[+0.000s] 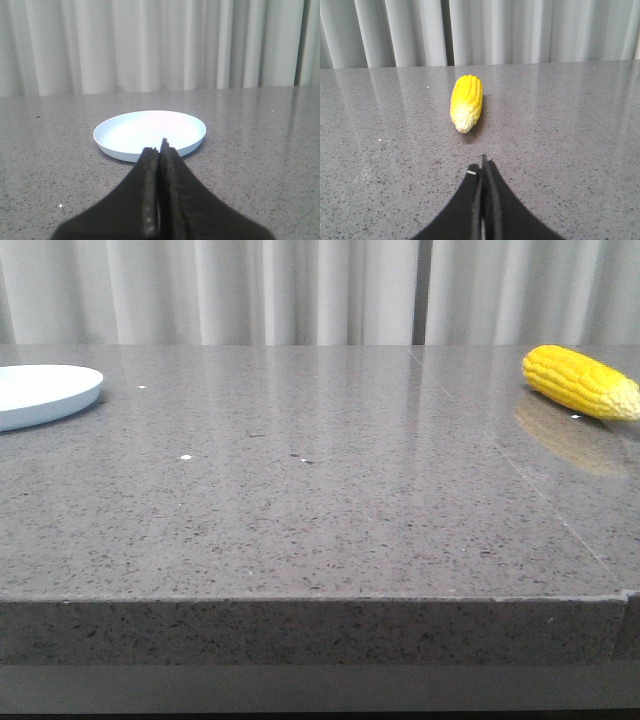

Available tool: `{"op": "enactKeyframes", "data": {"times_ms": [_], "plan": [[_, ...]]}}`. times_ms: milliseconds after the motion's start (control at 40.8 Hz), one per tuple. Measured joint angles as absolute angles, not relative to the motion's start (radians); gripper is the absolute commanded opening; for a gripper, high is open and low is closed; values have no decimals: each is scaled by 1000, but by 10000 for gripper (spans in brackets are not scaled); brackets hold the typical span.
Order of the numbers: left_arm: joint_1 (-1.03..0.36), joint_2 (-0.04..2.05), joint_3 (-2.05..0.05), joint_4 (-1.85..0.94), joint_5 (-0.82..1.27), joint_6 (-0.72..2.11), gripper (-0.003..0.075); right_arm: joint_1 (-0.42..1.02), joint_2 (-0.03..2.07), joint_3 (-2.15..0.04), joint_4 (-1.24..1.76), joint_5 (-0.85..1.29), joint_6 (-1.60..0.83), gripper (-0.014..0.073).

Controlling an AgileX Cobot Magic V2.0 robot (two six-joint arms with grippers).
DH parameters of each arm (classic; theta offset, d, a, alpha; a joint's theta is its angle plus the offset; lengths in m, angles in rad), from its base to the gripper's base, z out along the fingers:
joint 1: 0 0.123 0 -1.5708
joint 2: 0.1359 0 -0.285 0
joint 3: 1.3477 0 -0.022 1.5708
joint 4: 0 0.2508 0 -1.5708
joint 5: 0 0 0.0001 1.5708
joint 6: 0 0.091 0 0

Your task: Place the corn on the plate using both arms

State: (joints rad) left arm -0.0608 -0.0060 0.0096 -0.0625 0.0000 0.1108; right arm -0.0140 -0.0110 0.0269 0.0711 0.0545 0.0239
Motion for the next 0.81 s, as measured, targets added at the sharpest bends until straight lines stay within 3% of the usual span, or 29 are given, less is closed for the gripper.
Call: {"op": "enactKeyframes", "data": {"times_ms": [810], "plan": [[-61, -6, 10, -62, -39, 111, -20, -14, -11, 20, 71, 8, 24, -87]]}}
